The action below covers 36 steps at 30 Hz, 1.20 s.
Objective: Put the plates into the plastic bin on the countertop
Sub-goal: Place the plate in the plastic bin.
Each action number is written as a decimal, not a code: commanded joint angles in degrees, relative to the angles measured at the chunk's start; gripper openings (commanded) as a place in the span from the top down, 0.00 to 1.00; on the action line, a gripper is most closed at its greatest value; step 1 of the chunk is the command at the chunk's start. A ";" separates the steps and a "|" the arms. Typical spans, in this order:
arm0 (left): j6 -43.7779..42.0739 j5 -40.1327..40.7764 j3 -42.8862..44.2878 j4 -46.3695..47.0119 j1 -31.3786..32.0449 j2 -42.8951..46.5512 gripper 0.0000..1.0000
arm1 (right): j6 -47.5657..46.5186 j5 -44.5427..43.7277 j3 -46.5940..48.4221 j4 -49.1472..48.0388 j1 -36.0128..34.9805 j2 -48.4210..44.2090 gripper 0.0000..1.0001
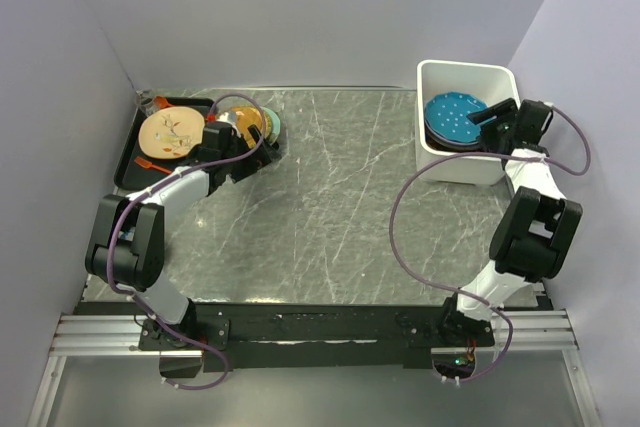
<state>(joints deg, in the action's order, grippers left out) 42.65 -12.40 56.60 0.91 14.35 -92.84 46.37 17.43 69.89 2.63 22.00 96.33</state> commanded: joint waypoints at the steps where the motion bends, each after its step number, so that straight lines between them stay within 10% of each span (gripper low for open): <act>1: -1.69 1.33 2.90 -0.55 0.24 3.10 0.01 | -0.76 0.41 2.88 1.06 0.24 -5.98 0.25; 36: -1.52 4.05 8.09 -8.11 -9.33 3.89 0.01 | -8.22 -3.37 15.19 9.41 -25.42 -8.71 0.26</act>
<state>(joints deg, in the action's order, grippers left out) 41.15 -7.70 62.92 -7.38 6.94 -90.89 39.29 14.50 81.76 12.95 -1.39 86.76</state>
